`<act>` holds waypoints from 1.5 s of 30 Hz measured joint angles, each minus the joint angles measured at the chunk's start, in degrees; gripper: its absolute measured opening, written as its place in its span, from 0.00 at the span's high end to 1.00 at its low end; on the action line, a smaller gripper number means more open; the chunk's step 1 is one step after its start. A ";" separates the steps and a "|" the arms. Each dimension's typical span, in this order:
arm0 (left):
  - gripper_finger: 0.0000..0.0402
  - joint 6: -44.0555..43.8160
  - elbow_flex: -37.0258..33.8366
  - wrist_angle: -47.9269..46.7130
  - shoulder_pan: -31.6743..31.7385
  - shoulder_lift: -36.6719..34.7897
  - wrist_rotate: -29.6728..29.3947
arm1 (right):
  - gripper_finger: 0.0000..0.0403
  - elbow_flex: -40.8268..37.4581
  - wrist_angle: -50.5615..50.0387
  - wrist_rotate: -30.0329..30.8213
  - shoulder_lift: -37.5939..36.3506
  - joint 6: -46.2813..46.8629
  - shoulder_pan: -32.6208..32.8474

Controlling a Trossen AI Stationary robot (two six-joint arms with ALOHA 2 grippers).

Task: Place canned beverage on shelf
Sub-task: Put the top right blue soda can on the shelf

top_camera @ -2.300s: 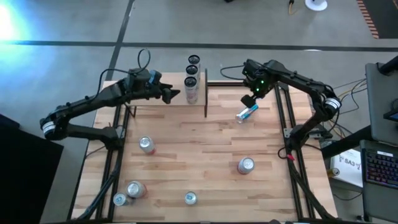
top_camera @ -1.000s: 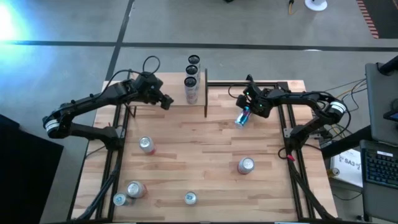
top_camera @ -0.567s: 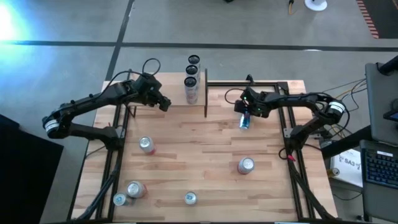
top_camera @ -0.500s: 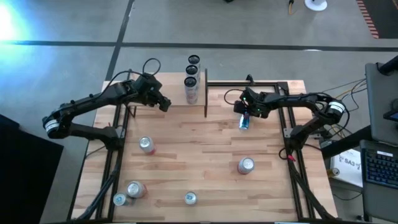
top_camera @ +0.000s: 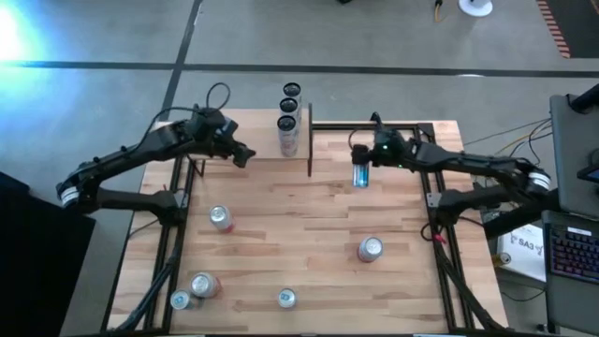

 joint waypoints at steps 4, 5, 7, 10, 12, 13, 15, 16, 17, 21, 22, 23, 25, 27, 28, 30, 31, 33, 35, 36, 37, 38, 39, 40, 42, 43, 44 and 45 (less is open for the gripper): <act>0.40 2.57 0.00 0.55 0.07 -2.12 5.13 | 0.41 0.01 6.02 6.36 -4.46 -5.35 4.13; 0.40 3.12 0.00 0.49 0.04 -2.36 7.25 | 0.41 0.02 7.79 7.48 -5.41 -6.18 5.18; 0.40 3.57 0.00 0.05 -0.05 -2.49 9.98 | 0.40 0.16 12.17 9.10 -6.84 -8.98 7.30; 0.42 2.99 0.00 0.05 -0.07 -2.49 10.05 | 0.41 0.79 20.24 11.21 -8.08 -15.83 10.87; 0.42 1.57 0.00 0.05 -0.04 -2.50 10.06 | 0.41 2.04 23.58 11.29 -8.20 -20.23 12.86; 0.42 1.13 0.00 0.07 -0.04 -2.62 10.11 | 0.41 2.90 23.96 11.36 -7.99 -22.07 13.64; 0.42 0.72 0.00 0.51 -0.04 -3.08 10.70 | 0.41 4.99 23.85 11.59 -7.00 -24.98 14.86; 0.42 0.63 0.00 1.22 -0.04 -3.44 11.02 | 0.41 5.99 23.79 11.77 -6.33 -26.51 15.34; 0.42 0.55 0.02 1.96 -0.04 -3.84 11.02 | 0.40 7.09 23.44 11.92 -5.56 -28.00 15.79; 0.42 0.00 2.44 2.76 -0.08 -4.66 9.98 | 0.41 12.30 23.42 10.24 -2.03 -33.51 17.51; 0.42 -0.02 3.28 2.75 -0.14 -4.75 9.88 | 0.41 13.77 23.31 10.05 -1.05 -34.48 17.93; 0.42 0.01 4.13 2.79 -0.25 -4.78 9.88 | 0.41 15.29 23.24 9.38 -0.06 -35.68 18.38; 0.42 0.32 5.82 3.22 -1.09 -4.74 9.86 | 0.41 18.53 23.00 7.17 1.87 -38.24 19.08; 0.42 0.94 7.26 4.50 -2.30 -4.51 9.84 | 0.40 21.96 22.43 4.90 3.90 -40.64 19.81; 0.42 1.30 7.77 5.52 -2.96 -4.44 9.69 | 0.40 23.83 22.21 3.78 4.97 -42.00 20.22; 0.42 1.99 8.44 7.37 -4.35 -4.27 9.43 | 0.40 27.54 21.46 2.38 7.04 -44.71 20.99; 0.42 2.31 8.65 8.47 -4.93 -4.22 9.40 | 0.40 29.35 21.13 1.75 8.15 -46.04 21.37; 0.42 3.64 8.65 9.71 -5.94 -4.29 9.39 | 0.41 33.06 21.31 1.26 10.64 -47.74 22.17; 0.42 5.76 8.57 10.61 -6.67 -4.43 9.38 | 0.41 36.55 21.20 1.32 13.30 -48.84 22.82; 0.42 6.60 8.57 11.33 -6.84 -4.43 9.38 | 0.41 38.58 21.28 1.37 14.85 -48.89 23.03; 0.42 7.39 8.57 12.06 -6.82 -4.40 9.38 | 0.41 40.39 21.42 1.59 16.27 -48.61 23.22; 0.42 8.19 8.57 13.00 -6.82 -4.20 9.38 | 0.40 42.11 21.24 1.80 17.83 -48.34 23.36; 0.42 9.04 8.57 14.16 -6.82 -4.01 9.37 | 0.40 43.88 21.11 1.79 19.25 -48.09 23.56; 0.42 9.87 8.57 15.12 -6.85 -3.75 9.42 | 0.40 45.59 21.01 1.78 20.71 -48.10 23.72; 0.42 11.88 8.57 16.53 -7.27 -3.17 10.87 | 0.40 49.02 19.97 1.83 23.54 -49.06 24.02; 0.42 12.57 8.57 17.21 -7.62 -3.00 11.63 | 0.40 50.71 19.55 1.80 24.82 -49.92 24.14; 0.42 13.25 8.57 17.48 -7.98 -2.90 12.13 | 0.40 52.34 19.23 1.76 26.16 -50.54 24.17; 0.42 13.79 8.57 17.76 -8.40 -2.88 12.45 | 0.40 53.99 19.09 1.58 27.37 -51.22 24.17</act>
